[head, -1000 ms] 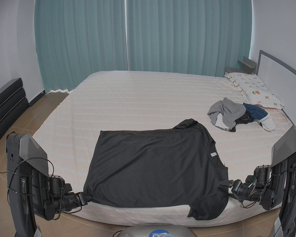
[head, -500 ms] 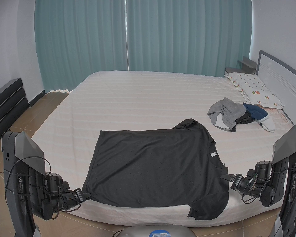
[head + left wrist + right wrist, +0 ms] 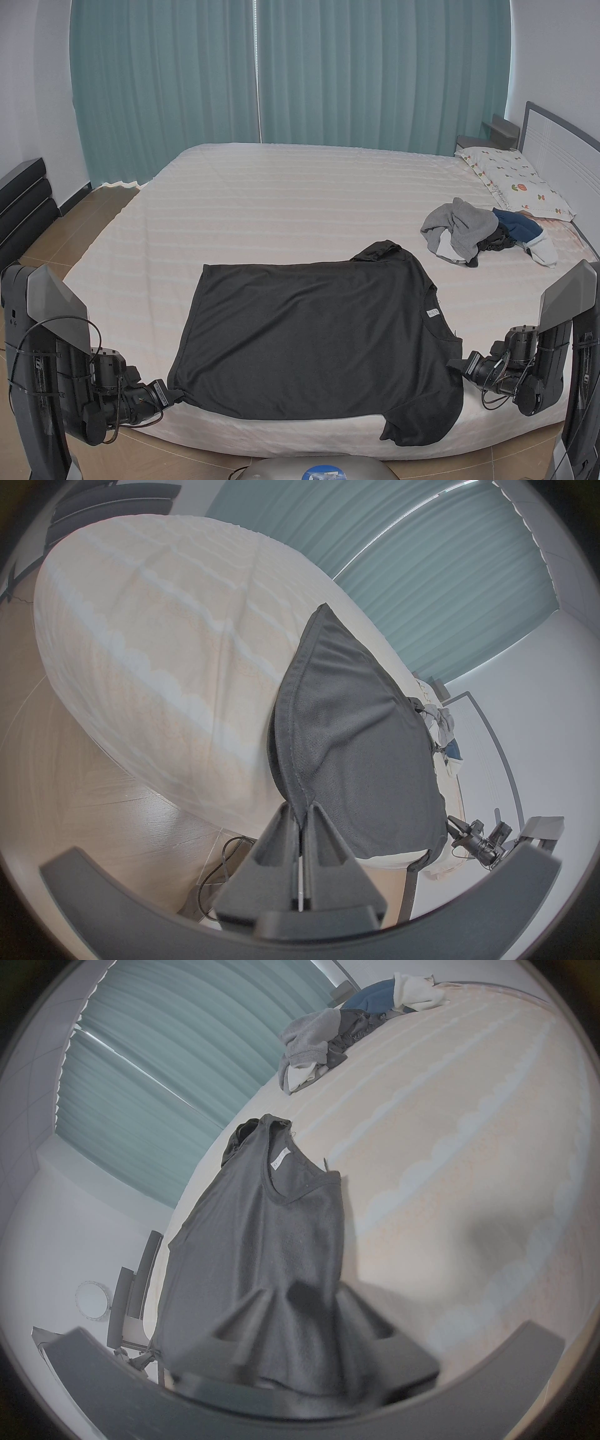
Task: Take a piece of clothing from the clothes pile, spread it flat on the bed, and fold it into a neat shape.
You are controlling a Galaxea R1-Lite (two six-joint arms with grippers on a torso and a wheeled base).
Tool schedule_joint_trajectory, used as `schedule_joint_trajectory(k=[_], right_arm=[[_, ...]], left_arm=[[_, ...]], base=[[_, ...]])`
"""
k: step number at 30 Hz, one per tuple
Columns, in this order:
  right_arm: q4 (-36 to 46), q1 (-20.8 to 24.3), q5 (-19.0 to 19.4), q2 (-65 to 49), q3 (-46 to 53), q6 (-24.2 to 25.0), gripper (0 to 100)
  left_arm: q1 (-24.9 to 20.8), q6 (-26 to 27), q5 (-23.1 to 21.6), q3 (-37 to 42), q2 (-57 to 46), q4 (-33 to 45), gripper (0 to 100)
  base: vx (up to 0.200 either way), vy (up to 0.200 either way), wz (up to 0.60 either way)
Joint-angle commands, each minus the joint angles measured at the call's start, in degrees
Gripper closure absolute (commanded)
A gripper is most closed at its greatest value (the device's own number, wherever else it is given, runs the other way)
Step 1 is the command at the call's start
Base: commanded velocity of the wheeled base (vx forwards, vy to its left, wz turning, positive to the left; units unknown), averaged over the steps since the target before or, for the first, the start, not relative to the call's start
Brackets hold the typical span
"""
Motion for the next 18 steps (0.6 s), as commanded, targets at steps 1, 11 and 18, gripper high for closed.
schedule_joint_trajectory(k=[1,11,18], right_arm=[[-0.8,0.3,-0.7,0.6,-3.0,-0.2,100],[-0.8,0.4,-1.1,4.1,-11.6,0.4,100],[-0.9,-0.3,-1.1,4.4,-13.7,0.5,100]], left_arm=[[0.0,0.0,0.0,-0.1,-0.1,-0.9,100],[-0.1,0.1,0.0,0.0,0.0,-1.0,100],[-0.2,0.1,0.0,-0.1,0.0,-1.0,100]], base=[[0.000,0.000,0.00],[0.000,0.000,0.00],[0.000,0.000,0.00]])
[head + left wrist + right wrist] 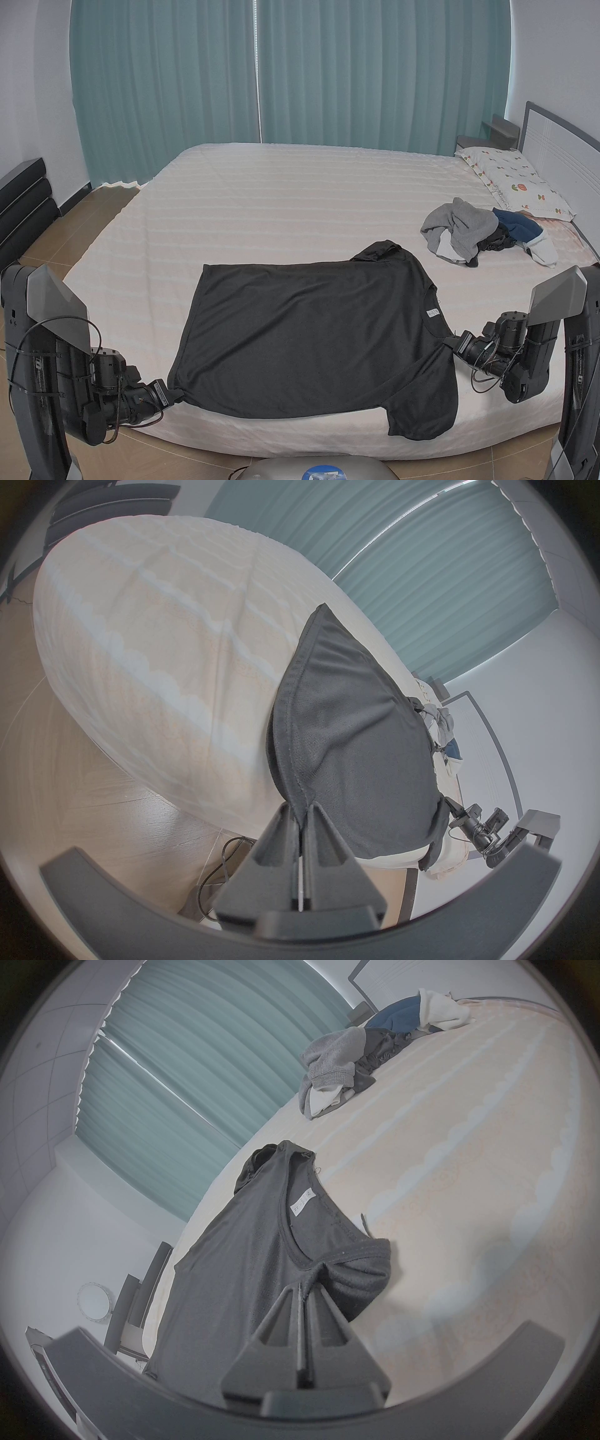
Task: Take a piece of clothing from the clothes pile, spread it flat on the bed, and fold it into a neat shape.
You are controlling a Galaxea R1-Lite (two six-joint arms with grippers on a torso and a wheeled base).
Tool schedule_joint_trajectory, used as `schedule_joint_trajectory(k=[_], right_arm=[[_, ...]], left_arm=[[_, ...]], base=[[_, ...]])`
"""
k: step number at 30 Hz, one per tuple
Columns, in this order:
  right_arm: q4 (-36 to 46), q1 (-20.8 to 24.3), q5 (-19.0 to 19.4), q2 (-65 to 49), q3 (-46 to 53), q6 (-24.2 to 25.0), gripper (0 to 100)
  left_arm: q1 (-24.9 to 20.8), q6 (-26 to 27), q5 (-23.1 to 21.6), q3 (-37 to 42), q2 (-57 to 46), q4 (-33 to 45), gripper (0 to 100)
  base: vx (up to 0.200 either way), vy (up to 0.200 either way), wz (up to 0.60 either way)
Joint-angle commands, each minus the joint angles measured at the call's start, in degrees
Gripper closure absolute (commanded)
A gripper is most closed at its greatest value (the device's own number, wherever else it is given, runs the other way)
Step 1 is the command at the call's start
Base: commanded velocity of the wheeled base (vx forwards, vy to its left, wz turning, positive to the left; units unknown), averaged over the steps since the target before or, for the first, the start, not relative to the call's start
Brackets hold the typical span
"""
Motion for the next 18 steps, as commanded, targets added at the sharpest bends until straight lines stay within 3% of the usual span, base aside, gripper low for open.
schedule_joint_trajectory(k=[1,7,8,15,18], right_arm=[[-0.9,-0.5,0.0,0.7,-1.3,0.1,100],[-0.9,-0.5,0.1,0.8,-1.0,0.1,100],[-0.9,-0.5,0.3,0.9,-1.2,0.2,0],[-1.0,-1.2,1.2,-2.2,3.4,0.1,0],[-1.0,-3.0,5.5,-5.2,7.5,-0.8,0]], left_arm=[[0.0,0.0,0.0,0.0,0.0,-0.9,100],[0.0,0.1,0.0,-0.1,0.1,-1.0,100],[0.0,0.1,0.0,-0.1,0.1,-1.0,100],[0.0,0.1,0.0,0.1,0.1,-0.9,100],[0.0,0.2,0.0,0.1,0.1,-0.9,100]], base=[[0.000,0.000,0.00],[0.000,0.000,0.00],[0.000,0.000,0.00],[0.000,0.000,0.00],[0.000,0.000,0.00]])
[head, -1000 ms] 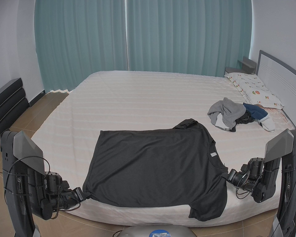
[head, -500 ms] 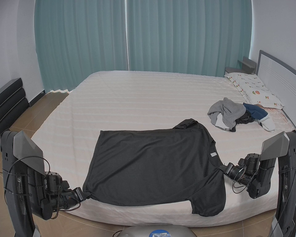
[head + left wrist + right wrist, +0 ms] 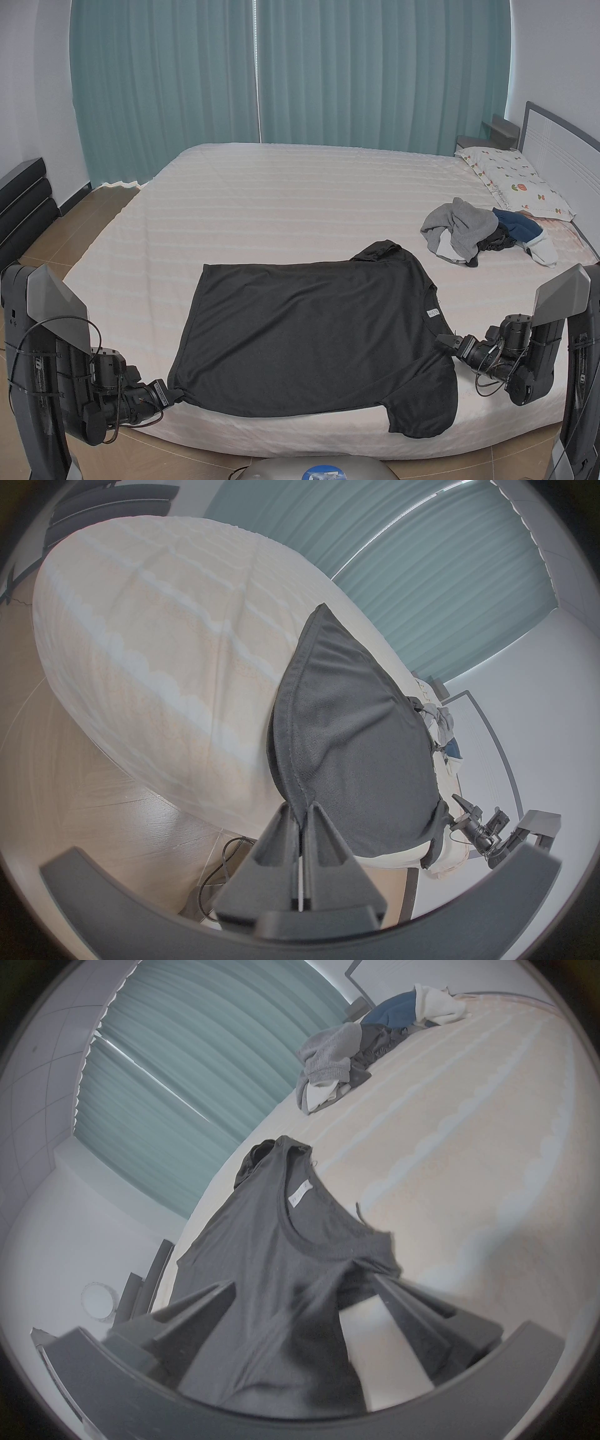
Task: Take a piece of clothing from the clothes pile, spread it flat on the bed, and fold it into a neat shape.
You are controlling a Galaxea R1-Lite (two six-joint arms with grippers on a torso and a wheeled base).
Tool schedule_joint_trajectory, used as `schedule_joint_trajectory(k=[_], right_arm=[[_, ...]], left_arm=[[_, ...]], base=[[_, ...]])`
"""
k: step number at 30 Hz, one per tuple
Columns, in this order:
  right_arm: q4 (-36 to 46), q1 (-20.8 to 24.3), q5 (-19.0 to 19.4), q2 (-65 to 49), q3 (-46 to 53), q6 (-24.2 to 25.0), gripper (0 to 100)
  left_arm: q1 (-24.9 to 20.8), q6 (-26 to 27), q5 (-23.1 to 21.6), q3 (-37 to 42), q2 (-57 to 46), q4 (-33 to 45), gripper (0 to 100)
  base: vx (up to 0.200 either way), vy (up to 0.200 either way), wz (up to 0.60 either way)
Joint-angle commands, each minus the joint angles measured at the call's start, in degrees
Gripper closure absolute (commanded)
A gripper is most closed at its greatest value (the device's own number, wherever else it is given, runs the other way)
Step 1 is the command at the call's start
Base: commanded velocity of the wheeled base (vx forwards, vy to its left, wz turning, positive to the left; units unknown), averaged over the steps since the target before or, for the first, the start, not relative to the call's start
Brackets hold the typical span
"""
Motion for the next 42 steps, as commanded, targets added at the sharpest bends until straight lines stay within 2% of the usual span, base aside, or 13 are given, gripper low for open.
schedule_joint_trajectory(k=[1,5,8,17,22,42], right_arm=[[-0.9,-2.6,5.1,-5.2,6.2,-1.1,0],[-0.8,-5.0,12.2,-7.8,13.0,-7.6,0],[-0.8,-4.9,14.7,-7.6,16.4,-12.3,0],[-0.8,-0.6,15.2,-5.8,21.0,-14.7,0],[-0.8,-0.6,15.1,-3.8,20.9,-16.1,0],[-0.9,-0.6,14.6,-2.4,19.5,-16.1,0]], left_arm=[[0.0,0.0,-0.1,0.1,0.1,-1.0,100],[0.0,-0.3,-0.1,0.0,0.0,-0.9,100],[0.0,-0.3,-0.1,0.0,0.0,-1.0,100],[0.0,-0.2,-0.1,0.0,0.1,-0.9,100],[0.0,-0.2,-0.1,0.0,0.1,-0.9,100],[0.0,-0.1,-0.1,0.0,0.2,-1.0,100]], base=[[0.000,0.000,0.00],[0.000,0.000,0.00],[0.000,0.000,0.00],[0.000,0.000,0.00],[0.000,0.000,0.00],[0.000,0.000,0.00]])
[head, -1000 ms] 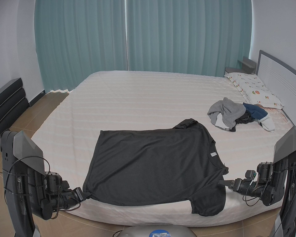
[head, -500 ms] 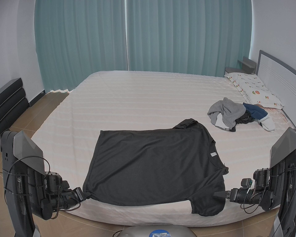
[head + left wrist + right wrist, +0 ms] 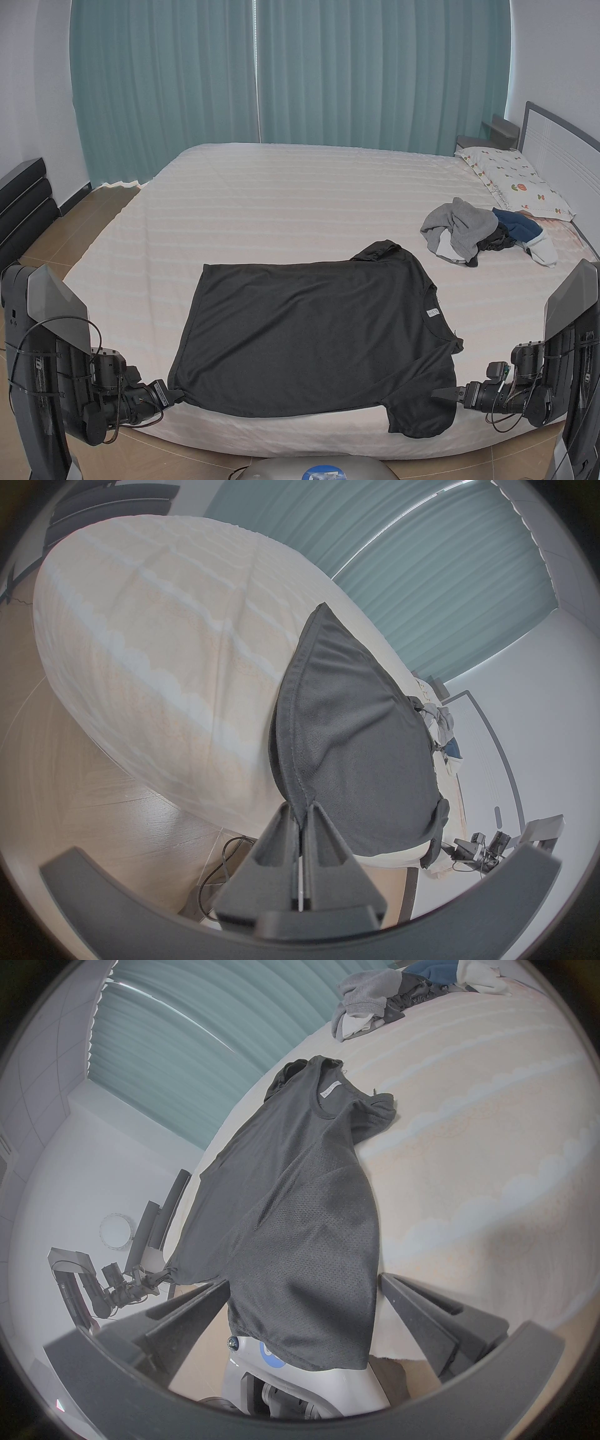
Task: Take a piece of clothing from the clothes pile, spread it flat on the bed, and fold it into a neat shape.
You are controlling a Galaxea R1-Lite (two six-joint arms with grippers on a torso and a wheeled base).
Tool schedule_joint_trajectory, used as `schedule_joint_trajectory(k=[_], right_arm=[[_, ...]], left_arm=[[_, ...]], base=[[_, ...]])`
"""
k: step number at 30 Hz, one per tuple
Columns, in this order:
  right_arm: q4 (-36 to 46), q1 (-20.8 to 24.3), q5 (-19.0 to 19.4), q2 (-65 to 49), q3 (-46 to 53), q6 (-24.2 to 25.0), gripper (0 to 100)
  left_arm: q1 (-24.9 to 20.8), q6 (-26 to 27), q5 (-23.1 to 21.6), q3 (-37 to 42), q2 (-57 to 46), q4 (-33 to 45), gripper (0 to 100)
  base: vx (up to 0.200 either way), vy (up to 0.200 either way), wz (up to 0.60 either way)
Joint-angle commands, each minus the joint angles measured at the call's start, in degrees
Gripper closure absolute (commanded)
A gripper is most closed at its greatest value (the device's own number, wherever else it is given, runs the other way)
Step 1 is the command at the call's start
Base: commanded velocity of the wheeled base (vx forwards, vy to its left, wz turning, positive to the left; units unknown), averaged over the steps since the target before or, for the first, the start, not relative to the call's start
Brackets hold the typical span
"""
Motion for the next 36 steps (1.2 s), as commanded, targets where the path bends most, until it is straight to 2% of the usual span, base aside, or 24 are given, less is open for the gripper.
schedule_joint_trajectory(k=[1,2,3,6,15,21,25,31,36], right_arm=[[-0.8,0.0,-0.3,0.8,-0.4,0.0,0],[-0.9,0.0,-0.5,1.0,-0.3,-0.1,0],[-0.9,0.0,-0.9,1.1,-0.4,-0.1,100],[-0.9,0.0,-2.3,1.1,-0.3,-0.3,100],[-0.9,-0.9,-2.6,0.5,1.1,-3.9,100],[-0.9,-0.9,-5.1,-2.4,3.5,-5.6,100],[-0.7,-0.9,-5.1,-5.8,4.7,-5.6,100],[-0.6,-0.9,-4.9,-4.7,5.5,-5.5,100],[-0.5,-1.9,-4.6,-3.8,5.5,-3.0,100]], left_arm=[[0.0,0.0,0.0,0.0,0.1,-1.0,100],[0.0,0.0,0.0,0.0,0.1,-1.0,100],[0.0,0.0,0.0,0.0,0.1,-1.0,100],[0.0,0.0,0.0,0.0,0.1,-1.0,100],[0.0,-0.2,0.0,-0.1,0.0,-1.0,100],[0.5,-0.2,-1.4,0.0,-0.1,-1.0,100],[0.9,-0.1,-1.4,0.1,-0.2,-1.0,100],[1.1,0.7,-1.1,2.0,-0.8,-1.0,100],[1.4,0.9,-1.0,2.3,-2.3,-1.0,100]], base=[[0.000,0.000,0.00],[0.000,0.000,0.00],[0.000,0.000,0.00],[0.000,0.000,0.00],[0.000,0.000,0.00],[0.000,0.000,0.00],[0.000,0.000,0.00],[0.000,0.000,0.00],[0.000,0.000,0.00]])
